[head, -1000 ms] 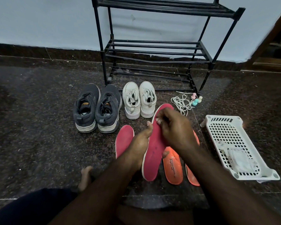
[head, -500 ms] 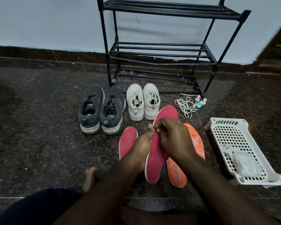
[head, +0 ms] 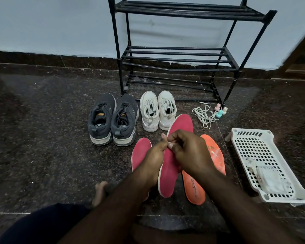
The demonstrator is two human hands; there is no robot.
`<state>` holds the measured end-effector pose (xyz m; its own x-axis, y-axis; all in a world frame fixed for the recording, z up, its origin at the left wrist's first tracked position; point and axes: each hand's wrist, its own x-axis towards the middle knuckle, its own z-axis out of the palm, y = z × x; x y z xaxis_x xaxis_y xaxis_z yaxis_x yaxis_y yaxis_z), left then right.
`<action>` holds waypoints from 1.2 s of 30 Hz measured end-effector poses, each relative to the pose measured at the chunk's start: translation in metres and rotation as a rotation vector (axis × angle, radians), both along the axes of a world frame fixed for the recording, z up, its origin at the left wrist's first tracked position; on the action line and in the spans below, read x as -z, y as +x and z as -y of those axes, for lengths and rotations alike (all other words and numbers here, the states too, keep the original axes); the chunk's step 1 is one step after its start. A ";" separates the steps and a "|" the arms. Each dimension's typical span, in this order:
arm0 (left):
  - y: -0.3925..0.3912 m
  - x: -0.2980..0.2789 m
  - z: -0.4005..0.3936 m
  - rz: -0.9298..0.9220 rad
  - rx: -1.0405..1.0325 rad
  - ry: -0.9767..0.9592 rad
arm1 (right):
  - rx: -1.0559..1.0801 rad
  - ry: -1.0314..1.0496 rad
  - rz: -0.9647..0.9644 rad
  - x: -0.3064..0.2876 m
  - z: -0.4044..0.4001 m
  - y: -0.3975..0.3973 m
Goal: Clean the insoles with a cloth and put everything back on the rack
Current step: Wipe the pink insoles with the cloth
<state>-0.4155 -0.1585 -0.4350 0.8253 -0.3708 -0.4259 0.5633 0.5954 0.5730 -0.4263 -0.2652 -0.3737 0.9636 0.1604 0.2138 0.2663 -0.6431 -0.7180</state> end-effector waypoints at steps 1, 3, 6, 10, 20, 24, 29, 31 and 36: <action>-0.001 0.000 0.001 0.009 0.012 -0.007 | 0.011 -0.005 0.023 0.000 0.001 0.001; -0.004 -0.003 0.001 0.024 0.021 0.023 | 0.083 -0.035 0.102 -0.003 0.007 0.008; -0.009 -0.009 0.003 -0.003 0.032 0.045 | 0.154 -0.010 0.069 -0.006 0.016 0.016; -0.006 -0.012 0.000 -0.063 -0.032 0.001 | 0.002 0.027 -0.066 -0.004 0.004 0.000; -0.012 -0.015 0.002 -0.035 0.014 0.034 | 0.123 -0.018 0.010 -0.004 0.010 0.009; -0.010 -0.015 0.000 -0.076 -0.037 -0.092 | -0.008 -0.003 -0.093 -0.005 0.003 0.000; -0.009 -0.012 -0.003 -0.056 0.065 -0.034 | 0.150 -0.033 0.040 -0.013 0.020 0.016; -0.012 -0.018 -0.002 -0.070 0.062 -0.081 | 0.123 0.008 -0.027 -0.012 0.016 0.013; -0.012 -0.022 0.000 -0.059 -0.001 -0.288 | -0.056 0.139 -0.233 -0.010 0.002 -0.001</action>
